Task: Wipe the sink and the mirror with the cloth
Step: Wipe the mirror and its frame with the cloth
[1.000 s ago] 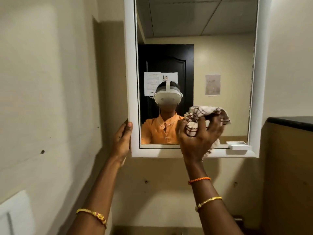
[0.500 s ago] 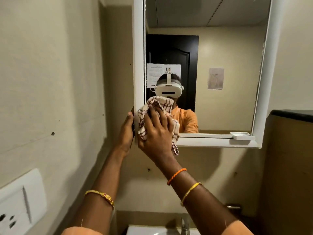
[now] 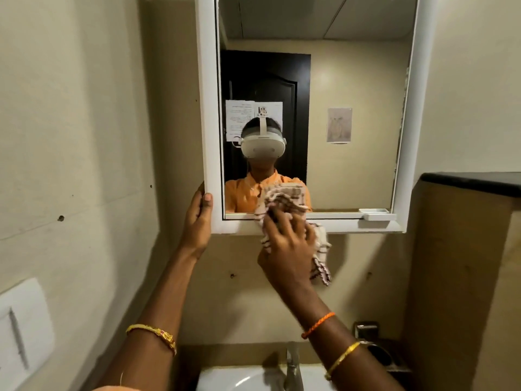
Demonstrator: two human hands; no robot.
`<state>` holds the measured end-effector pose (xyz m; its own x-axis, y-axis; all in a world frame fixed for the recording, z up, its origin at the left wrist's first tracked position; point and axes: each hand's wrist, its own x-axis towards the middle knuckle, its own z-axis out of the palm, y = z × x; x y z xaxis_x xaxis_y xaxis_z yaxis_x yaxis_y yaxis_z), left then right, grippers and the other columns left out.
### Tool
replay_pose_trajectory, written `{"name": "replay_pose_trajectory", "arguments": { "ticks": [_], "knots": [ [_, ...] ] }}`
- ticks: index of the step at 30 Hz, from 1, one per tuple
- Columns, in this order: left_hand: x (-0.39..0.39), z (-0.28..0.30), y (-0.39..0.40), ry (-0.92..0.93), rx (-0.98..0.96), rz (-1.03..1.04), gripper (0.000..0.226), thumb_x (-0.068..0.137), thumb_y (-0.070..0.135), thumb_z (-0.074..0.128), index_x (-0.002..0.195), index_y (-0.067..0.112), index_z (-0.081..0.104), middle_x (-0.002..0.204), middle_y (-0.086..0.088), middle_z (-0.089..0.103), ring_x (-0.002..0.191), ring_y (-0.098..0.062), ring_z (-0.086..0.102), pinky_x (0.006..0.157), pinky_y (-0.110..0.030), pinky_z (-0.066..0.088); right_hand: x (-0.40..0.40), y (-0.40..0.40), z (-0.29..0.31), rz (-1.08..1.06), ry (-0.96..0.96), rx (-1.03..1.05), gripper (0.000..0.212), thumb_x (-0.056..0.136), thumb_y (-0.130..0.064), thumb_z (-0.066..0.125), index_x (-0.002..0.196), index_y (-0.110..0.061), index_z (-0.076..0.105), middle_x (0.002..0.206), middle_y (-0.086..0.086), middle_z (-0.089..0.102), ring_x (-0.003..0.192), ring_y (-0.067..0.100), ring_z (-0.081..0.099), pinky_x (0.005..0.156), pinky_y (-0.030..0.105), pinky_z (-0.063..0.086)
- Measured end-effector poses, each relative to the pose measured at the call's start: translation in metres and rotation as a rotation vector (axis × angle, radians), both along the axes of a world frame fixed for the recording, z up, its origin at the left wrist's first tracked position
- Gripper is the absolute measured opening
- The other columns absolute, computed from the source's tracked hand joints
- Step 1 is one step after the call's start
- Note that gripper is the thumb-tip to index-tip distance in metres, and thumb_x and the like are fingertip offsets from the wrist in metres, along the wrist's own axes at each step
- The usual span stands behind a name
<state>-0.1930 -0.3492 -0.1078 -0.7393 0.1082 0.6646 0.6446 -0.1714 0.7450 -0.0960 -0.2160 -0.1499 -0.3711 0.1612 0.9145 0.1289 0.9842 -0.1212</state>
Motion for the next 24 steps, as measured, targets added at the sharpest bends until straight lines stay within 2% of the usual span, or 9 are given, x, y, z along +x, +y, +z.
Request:
{"name": "replay_pose_trajectory", "arguments": {
  "ticks": [3, 4, 6, 8, 11, 15, 19, 22, 24],
  "knots": [
    [0.007, -0.008, 0.000, -0.036, -0.003, 0.012, 0.037, 0.101, 0.021, 0.030, 0.135, 0.011, 0.042, 0.117, 0.008, 0.051, 0.095, 0.012, 0.051, 0.079, 0.005, 0.036, 0.021, 0.051, -0.004, -0.124, 0.038, -0.110, 0.060, 0.057, -0.022, 0.050, 0.115, -0.016, 0.063, 0.128, 0.007, 0.061, 0.112, 0.031, 0.045, 0.091, 0.041, 0.033],
    [0.010, -0.012, 0.001, -0.061, 0.011, 0.003, 0.038, 0.101, 0.023, 0.030, 0.136, 0.012, 0.040, 0.117, 0.009, 0.049, 0.098, 0.007, 0.050, 0.086, 0.000, 0.038, 0.028, 0.066, -0.005, -0.160, 0.043, -0.154, 0.060, 0.059, -0.021, 0.052, 0.117, -0.015, 0.062, 0.130, 0.008, 0.059, 0.114, 0.033, 0.046, 0.093, 0.042, 0.034],
    [0.018, -0.015, 0.003, -0.128, 0.051, -0.030, 0.040, 0.101, 0.025, 0.029, 0.139, 0.014, 0.036, 0.121, 0.007, 0.046, 0.110, -0.007, 0.047, 0.102, -0.022, 0.039, 0.039, 0.082, -0.007, -0.181, 0.037, -0.240, 0.062, 0.059, -0.016, 0.063, 0.120, -0.011, 0.059, 0.134, 0.010, 0.055, 0.119, 0.035, 0.046, 0.098, 0.048, 0.036],
    [0.017, -0.016, 0.002, -0.158, 0.047, -0.023, 0.038, 0.101, 0.028, 0.030, 0.137, 0.018, 0.039, 0.123, 0.002, 0.049, 0.113, -0.013, 0.047, 0.106, -0.034, 0.039, 0.039, 0.079, -0.007, -0.156, 0.066, -0.303, 0.065, 0.056, -0.017, 0.063, 0.120, -0.009, 0.057, 0.135, 0.012, 0.053, 0.123, 0.036, 0.045, 0.100, 0.050, 0.036],
    [0.016, -0.016, 0.001, -0.168, 0.026, -0.030, 0.031, 0.100, 0.031, 0.032, 0.128, 0.026, 0.043, 0.120, 0.001, 0.052, 0.109, -0.015, 0.050, 0.103, -0.034, 0.041, 0.025, 0.048, 0.003, -0.102, 0.148, -0.447, 0.073, 0.050, -0.018, 0.056, 0.122, -0.007, 0.055, 0.133, 0.018, 0.053, 0.124, 0.040, 0.045, 0.100, 0.050, 0.035],
    [0.017, -0.015, 0.001, -0.169, 0.021, 0.035, 0.038, 0.099, 0.031, 0.034, 0.134, 0.019, 0.045, 0.121, 0.005, 0.049, 0.113, -0.012, 0.046, 0.101, -0.028, 0.036, 0.000, -0.014, 0.009, 0.085, 0.050, -0.251, 0.076, 0.050, -0.016, 0.062, 0.125, -0.015, 0.056, 0.137, 0.010, 0.053, 0.123, 0.035, 0.045, 0.103, 0.045, 0.037],
    [0.010, -0.024, 0.004, -0.175, 0.039, 0.084, 0.025, 0.094, 0.045, 0.042, 0.111, 0.037, 0.058, 0.117, 0.002, 0.058, 0.118, -0.028, 0.054, 0.102, -0.057, 0.041, -0.007, -0.041, 0.018, 0.158, -0.046, -0.045, 0.062, 0.060, -0.015, 0.057, 0.121, -0.023, 0.059, 0.134, 0.001, 0.056, 0.123, 0.030, 0.047, 0.098, 0.047, 0.042],
    [0.019, -0.019, 0.002, -0.143, 0.017, 0.082, 0.036, 0.099, 0.032, 0.036, 0.131, 0.022, 0.047, 0.120, 0.003, 0.053, 0.112, -0.018, 0.052, 0.104, -0.048, 0.042, 0.005, -0.010, 0.027, 0.091, -0.007, -0.128, 0.065, 0.052, -0.011, 0.062, 0.117, -0.022, 0.062, 0.136, 0.004, 0.056, 0.121, 0.033, 0.051, 0.097, 0.048, 0.042],
    [0.021, -0.018, 0.004, -0.136, 0.004, 0.054, 0.039, 0.100, 0.030, 0.032, 0.136, 0.018, 0.041, 0.118, 0.002, 0.051, 0.101, -0.013, 0.053, 0.098, -0.040, 0.045, 0.019, 0.024, 0.032, -0.018, 0.043, -0.270, 0.073, 0.053, -0.008, 0.067, 0.125, -0.017, 0.057, 0.144, 0.011, 0.047, 0.127, 0.038, 0.046, 0.101, 0.052, 0.038]
  ]
}}
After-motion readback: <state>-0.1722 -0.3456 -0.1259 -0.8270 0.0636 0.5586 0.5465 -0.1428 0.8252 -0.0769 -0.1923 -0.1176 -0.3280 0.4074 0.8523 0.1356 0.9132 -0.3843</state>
